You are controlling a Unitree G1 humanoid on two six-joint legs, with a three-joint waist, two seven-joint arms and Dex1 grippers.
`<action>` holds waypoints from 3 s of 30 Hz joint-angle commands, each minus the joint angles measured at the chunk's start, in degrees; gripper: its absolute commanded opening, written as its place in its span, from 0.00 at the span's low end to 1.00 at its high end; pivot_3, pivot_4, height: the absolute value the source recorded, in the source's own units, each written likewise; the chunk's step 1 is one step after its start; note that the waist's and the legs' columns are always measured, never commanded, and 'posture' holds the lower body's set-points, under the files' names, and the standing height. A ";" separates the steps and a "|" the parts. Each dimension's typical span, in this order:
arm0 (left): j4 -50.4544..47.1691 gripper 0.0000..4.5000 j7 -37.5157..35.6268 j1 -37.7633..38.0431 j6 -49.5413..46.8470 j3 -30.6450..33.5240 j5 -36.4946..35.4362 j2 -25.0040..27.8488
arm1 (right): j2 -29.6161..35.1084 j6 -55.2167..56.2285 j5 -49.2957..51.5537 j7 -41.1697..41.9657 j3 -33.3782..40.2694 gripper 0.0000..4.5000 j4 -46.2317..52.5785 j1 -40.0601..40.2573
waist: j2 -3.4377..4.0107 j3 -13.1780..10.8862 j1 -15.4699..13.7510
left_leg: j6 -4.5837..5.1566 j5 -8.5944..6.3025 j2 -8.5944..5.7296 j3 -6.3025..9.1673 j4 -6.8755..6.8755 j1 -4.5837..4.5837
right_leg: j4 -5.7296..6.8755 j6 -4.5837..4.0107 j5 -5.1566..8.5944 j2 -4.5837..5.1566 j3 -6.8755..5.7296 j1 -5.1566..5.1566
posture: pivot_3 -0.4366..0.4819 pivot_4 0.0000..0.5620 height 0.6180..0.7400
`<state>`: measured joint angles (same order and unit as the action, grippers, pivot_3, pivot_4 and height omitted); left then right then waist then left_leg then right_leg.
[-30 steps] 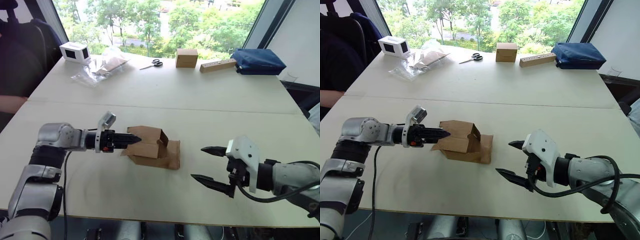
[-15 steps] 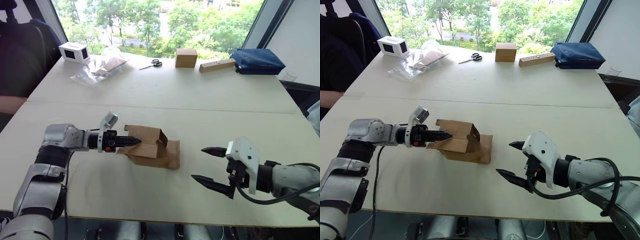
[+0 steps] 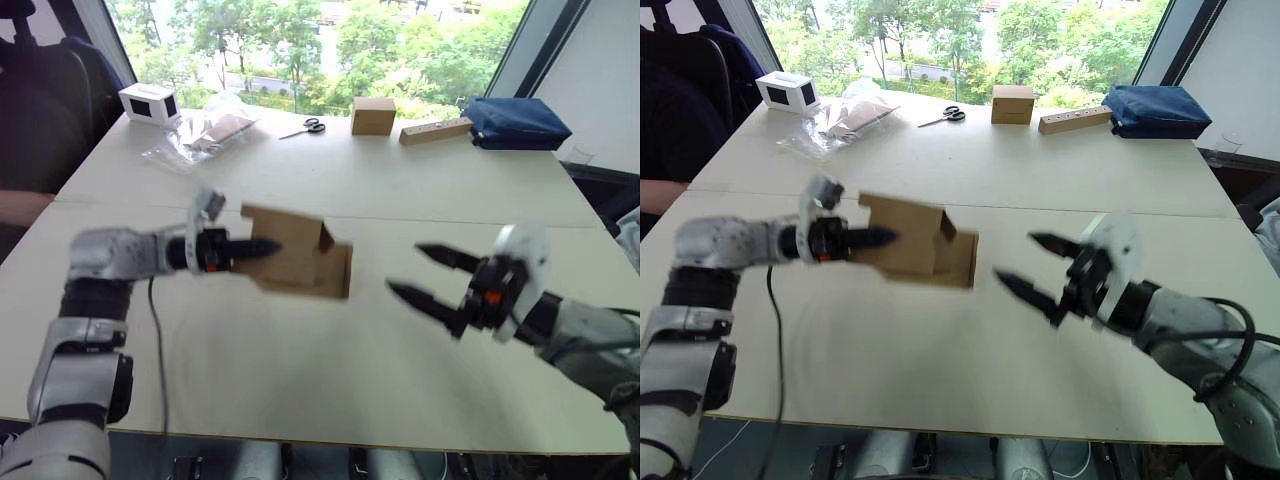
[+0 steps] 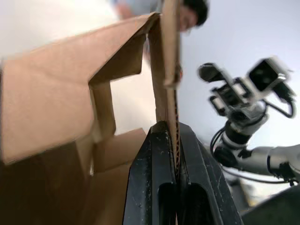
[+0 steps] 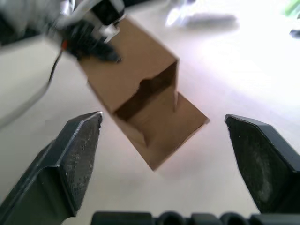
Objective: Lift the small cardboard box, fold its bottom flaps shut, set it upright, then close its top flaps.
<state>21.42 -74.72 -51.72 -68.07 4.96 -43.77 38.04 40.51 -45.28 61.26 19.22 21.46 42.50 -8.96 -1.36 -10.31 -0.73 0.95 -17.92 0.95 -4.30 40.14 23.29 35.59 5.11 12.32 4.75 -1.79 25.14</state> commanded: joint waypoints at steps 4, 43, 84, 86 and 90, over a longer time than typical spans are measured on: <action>-6.24 0.00 0.56 -4.65 5.82 3.91 -1.55 0.42 | -5.75 7.36 -3.85 -6.99 -0.51 0.32 -6.37 -12.03 | 0.05 0.00 0.34 | 0.00 0.00 -0.06 -0.07 0.00 -0.06 | 0.18 0.02 -0.01 0.00 0.04 0.02 | 0.48 0.27 1.00; -12.09 0.00 -2.06 -8.88 11.80 1.90 -3.80 -1.62 | -14.05 10.25 -19.45 7.25 -19.71 0.01 -15.83 -34.85 | 0.10 -0.03 1.49 | -0.14 0.09 -0.03 -0.05 0.00 0.01 | 0.48 0.02 0.00 -0.07 0.05 0.26 | 0.48 0.27 1.00; -11.08 0.00 2.55 -8.94 11.88 4.39 -6.65 -3.31 | -6.16 3.86 -15.66 6.64 -14.82 0.01 -8.54 -23.88 | 0.08 -0.04 1.36 | -0.13 0.08 -0.03 -0.05 -0.01 -0.01 | 0.47 0.03 0.01 -0.05 0.06 0.25 | 0.48 0.27 1.00; -11.19 0.00 2.70 -8.68 11.90 4.20 -6.65 -3.30 | -7.76 3.63 -15.31 6.15 -14.93 0.01 -8.57 -24.63 | 0.09 -0.04 1.37 | -0.13 0.08 -0.03 -0.03 -0.01 0.00 | 0.46 0.03 0.01 -0.06 0.05 0.25 | 0.48 0.27 1.00; -11.50 0.00 2.83 -8.06 11.91 3.73 -6.66 -3.58 | -9.34 3.33 -14.22 6.15 -14.75 0.01 -8.69 -25.28 | 0.09 -0.04 1.34 | -0.13 0.08 -0.03 -0.05 -0.01 0.00 | 0.46 0.03 0.01 -0.05 0.05 0.25 | 0.48 0.27 1.00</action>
<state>12.13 -72.02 -59.53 -56.05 7.95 -49.24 34.55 31.41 -42.50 45.94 25.22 5.90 32.86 -32.95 -1.27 -10.36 0.61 0.82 -17.84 0.92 -4.34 40.13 23.29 36.06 5.14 12.32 4.70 -1.74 25.38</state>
